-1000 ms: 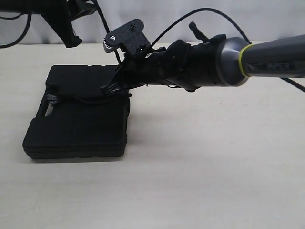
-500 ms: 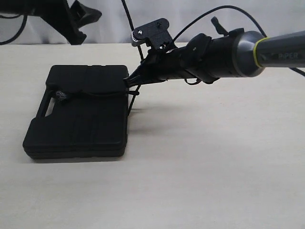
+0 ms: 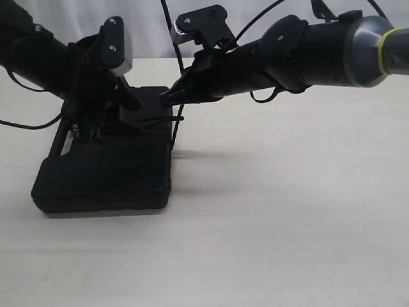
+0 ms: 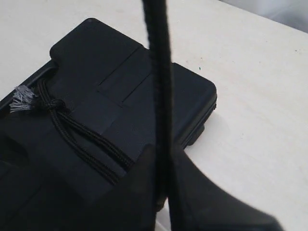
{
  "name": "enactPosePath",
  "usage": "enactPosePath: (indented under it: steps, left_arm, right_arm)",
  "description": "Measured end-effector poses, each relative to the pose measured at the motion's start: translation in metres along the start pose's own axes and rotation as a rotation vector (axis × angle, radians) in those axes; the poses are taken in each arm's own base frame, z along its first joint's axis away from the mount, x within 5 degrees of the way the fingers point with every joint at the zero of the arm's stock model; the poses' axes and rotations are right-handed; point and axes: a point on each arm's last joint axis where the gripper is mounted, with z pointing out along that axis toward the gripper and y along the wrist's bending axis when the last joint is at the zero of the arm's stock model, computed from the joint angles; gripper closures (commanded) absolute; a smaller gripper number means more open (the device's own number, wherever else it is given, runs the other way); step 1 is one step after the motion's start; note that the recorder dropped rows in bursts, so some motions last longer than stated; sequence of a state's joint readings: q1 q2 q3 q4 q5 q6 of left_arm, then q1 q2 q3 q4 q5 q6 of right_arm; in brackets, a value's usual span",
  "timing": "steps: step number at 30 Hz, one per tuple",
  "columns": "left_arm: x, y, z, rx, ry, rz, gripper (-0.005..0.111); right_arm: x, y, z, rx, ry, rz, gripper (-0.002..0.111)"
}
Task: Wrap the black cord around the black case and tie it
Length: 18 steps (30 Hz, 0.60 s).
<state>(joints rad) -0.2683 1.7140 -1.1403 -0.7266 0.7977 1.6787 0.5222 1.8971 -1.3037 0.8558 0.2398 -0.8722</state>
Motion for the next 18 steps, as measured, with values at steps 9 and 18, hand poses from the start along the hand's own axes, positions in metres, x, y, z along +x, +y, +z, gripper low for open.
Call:
enactPosePath:
  steps: [9, 18]
  left_arm:
    - [0.02, 0.011, 0.03, -0.032, 0.059, -0.059, 0.061]
    - [0.029, 0.015, 0.045, -0.05, 0.083, -0.084, 0.067]
  right_arm:
    - [-0.001, 0.005, 0.0, -0.058, -0.012, 0.036, 0.104]
    - [-0.004, 0.014, -0.001, -0.153, -0.042, 0.028, 0.104]
